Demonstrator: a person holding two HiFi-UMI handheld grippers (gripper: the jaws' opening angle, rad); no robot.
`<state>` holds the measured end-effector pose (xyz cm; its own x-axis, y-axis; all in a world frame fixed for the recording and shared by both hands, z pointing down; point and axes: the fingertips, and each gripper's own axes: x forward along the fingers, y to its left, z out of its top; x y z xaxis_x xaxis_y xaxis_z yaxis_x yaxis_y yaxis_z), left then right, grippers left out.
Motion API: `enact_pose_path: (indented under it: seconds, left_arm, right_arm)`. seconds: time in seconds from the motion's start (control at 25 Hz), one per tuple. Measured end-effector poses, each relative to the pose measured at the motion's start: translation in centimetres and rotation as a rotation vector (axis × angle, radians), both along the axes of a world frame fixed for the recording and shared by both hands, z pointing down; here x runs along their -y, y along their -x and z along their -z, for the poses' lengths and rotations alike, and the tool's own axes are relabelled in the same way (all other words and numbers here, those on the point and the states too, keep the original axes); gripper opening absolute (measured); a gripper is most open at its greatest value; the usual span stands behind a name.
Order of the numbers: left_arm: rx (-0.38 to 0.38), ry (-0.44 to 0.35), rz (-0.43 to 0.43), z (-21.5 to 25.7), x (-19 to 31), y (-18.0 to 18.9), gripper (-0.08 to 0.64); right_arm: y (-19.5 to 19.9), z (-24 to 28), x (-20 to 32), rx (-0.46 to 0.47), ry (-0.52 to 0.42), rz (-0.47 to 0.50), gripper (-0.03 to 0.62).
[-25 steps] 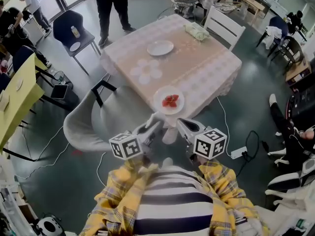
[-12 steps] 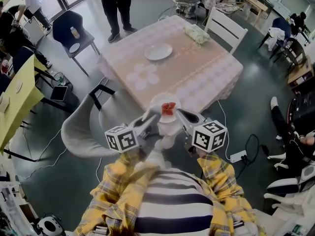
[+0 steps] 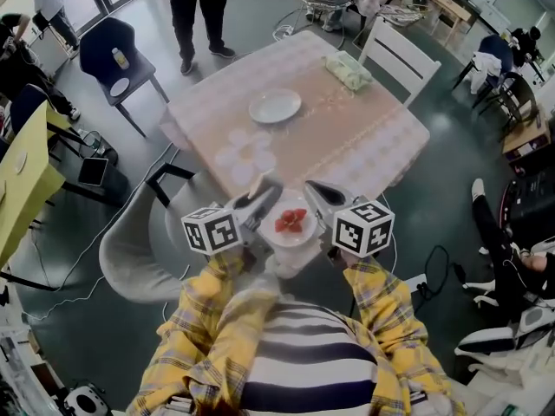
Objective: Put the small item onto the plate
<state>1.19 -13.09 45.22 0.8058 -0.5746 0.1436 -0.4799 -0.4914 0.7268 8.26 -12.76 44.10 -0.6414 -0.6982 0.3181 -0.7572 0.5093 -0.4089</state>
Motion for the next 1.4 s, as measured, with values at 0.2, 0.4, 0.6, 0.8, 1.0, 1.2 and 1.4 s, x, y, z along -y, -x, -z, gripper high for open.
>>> enact_pose_path:
  seconds: [0.2,0.4,0.6,0.8,1.0,1.2,1.4]
  left_arm:
    - [-0.007,0.013,0.003,-0.1,4.3,0.5,0.095]
    - [-0.037,0.015,-0.013,0.1,8.4,0.5,0.095]
    - [-0.063,0.047,-0.005,-1.0,12.1,1.2,0.094]
    - [-0.068,0.066,0.000,-2.1,15.3,1.3,0.095]
    - [-0.060,0.083,0.022,-3.1,17.2,1.1,0.095]
    - [-0.071,0.132,0.060,-3.7,18.6,0.5,0.094]
    - [-0.052,0.146,0.083,-4.0,20.9,0.3,0.095]
  right_arm:
    - [1.6,0.0,4.2,-0.018,0.015,0.035,-0.003]
    - [3.0,0.1,8.1,-0.033,0.023,0.047,-0.003]
    - [3.6,-0.6,11.2,-0.062,0.046,0.040,-0.003]
    - [3.4,-1.3,14.1,-0.076,0.052,0.014,-0.003]
    - [3.2,-2.2,15.9,-0.057,0.088,0.030,-0.003]
    - [2.3,-2.3,18.3,-0.046,0.074,0.050,-0.003]
    - [1.2,-2.2,20.9,-0.042,0.048,0.038,-0.003]
